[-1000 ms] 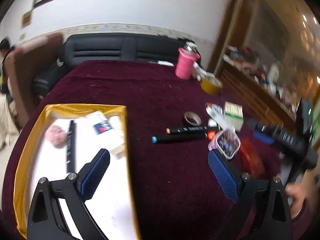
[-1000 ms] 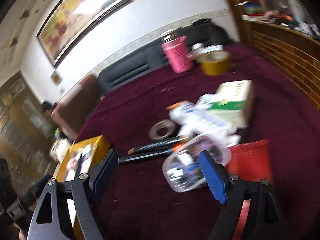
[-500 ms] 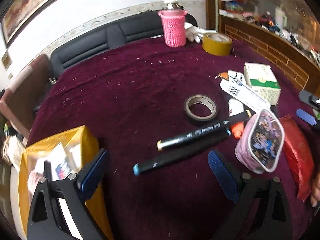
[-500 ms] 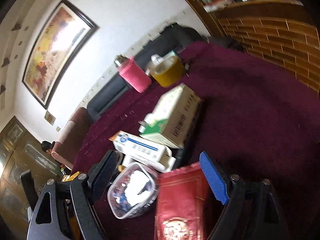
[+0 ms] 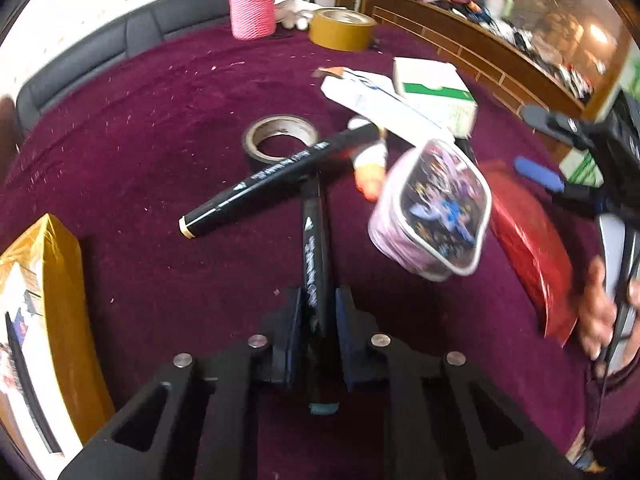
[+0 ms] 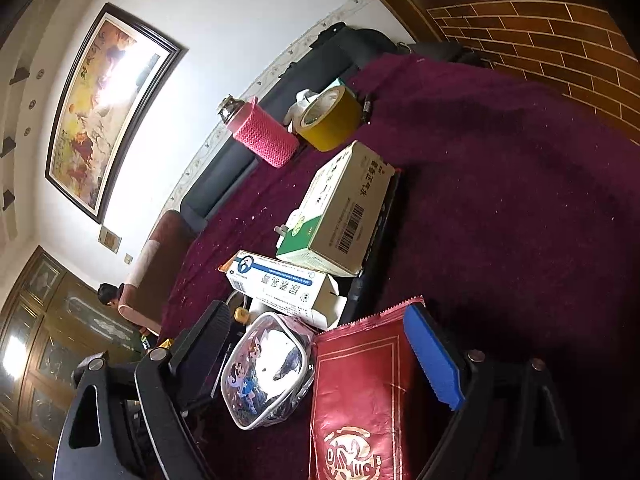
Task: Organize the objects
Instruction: 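Grasp the blue-capped black marker with the left tool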
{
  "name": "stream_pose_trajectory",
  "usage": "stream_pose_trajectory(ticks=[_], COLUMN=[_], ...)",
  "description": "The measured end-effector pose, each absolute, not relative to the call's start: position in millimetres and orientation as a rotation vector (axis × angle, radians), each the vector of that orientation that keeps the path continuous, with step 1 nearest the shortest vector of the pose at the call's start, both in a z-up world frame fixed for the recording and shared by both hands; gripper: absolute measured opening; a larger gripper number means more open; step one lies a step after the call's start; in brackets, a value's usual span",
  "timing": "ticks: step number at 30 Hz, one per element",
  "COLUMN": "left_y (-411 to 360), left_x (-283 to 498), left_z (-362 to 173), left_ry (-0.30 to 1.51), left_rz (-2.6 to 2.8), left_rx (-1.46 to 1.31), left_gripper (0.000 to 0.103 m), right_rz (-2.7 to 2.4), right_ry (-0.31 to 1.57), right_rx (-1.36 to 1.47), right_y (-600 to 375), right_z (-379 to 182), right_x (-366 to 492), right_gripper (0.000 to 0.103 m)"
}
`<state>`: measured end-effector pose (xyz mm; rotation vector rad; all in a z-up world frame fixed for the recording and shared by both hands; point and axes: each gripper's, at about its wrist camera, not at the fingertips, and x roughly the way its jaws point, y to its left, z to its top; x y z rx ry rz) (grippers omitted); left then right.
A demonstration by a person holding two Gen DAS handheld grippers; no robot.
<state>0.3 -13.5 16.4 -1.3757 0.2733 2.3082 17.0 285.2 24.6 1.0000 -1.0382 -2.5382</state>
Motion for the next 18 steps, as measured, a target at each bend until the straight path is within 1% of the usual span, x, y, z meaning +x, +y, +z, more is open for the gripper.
stream_pose_trajectory(ticks=[2,3,8,10,11,12,13,14,16,18], left_y=[-8,-3,9,14,16,17,19,20,23,19], left_x=[3,0,-10,-10,-9,-9,-8,-7,-2,4], left_z=[17,15,13,12,12,12,13,13,13,15], left_ry=[0.327,0.350,0.351,0.383,0.403,0.420,0.424,0.413,0.419,0.355], left_rz=[2.320,2.332,2.392,2.426,2.440,2.449,2.455,2.459,2.476,2.477], left_rx=[-1.360,-1.360,-1.333,-1.310,-1.298,-1.295,-1.302,-1.317,-1.316,-1.312], left_gripper=[0.019,0.024,0.036,0.042,0.043,0.042,0.020,0.015,0.014,0.014], right_rz=[-2.539,-2.539,-2.550,-2.550,-2.548,-2.549,-2.550,-2.550,-2.548,-2.551], right_ry=[-1.045,-1.043,-1.015,-1.010,-1.008,-1.005,-1.001,-0.996,-0.983,-0.973], right_rx=[1.005,1.005,1.002,1.004,1.002,1.003,1.003,1.006,1.012,1.014], right_y=[285,286,281,281,280,280,280,280,279,278], right_z=[24,24,25,25,25,25,24,24,24,23], right_x=[17,17,19,18,18,18,18,17,17,17], right_gripper=[0.092,0.092,0.093,0.093,0.093,0.093,0.093,0.093,0.093,0.093])
